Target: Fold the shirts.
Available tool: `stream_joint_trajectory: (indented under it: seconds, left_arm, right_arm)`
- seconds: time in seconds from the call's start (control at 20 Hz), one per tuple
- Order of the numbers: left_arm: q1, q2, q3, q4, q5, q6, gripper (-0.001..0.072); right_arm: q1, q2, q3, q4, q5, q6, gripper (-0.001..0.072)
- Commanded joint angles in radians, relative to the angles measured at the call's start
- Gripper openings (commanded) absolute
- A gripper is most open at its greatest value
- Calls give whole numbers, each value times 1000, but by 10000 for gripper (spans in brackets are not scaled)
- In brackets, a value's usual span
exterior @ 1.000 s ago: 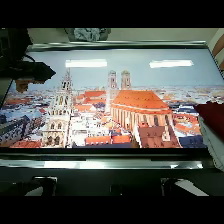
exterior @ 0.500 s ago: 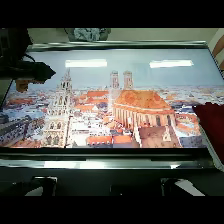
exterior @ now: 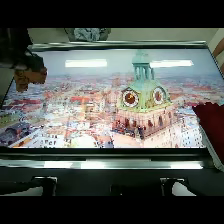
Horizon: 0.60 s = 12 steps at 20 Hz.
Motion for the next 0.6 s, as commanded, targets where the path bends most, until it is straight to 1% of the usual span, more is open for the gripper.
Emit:
stream_joint_trajectory:
  seconds: [0.0, 0.05, 0.1, 0.15, 0.2, 0.25, 0.3, 0.4, 0.55]
  left_arm:
    - [24, -107, -55, -6, -327, -60, 711]
    - [23, -94, -144, -98, -305, -3, 711]
    - [20, -62, -228, -153, -258, -9, 712]
    - [20, -19, -311, -191, -177, -47, 712]
    - [20, 29, -399, -201, -89, -90, 712]
    - [20, 64, -468, -201, -32, -107, 711]
    - [20, 85, -518, -196, -1, -106, 711]
    - [20, 81, -549, -196, -2, -106, 712]
    - [20, 75, -549, -195, -6, -106, 712]
  right_arm:
    - [329, -145, 1, 63, 338, 61, 687]
    - [344, -201, -24, 202, 405, 35, 691]
    - [343, -240, -52, 310, 453, 37, 689]
    - [343, -259, -89, 340, 463, 45, 685]
    - [344, -257, -122, 315, 459, 53, 685]
    - [344, -254, -146, 264, 458, 67, 685]
    - [344, -253, -156, 229, 459, 63, 687]
    - [344, -253, -158, 171, 455, 51, 693]
    - [344, -253, -158, 161, 452, 51, 690]
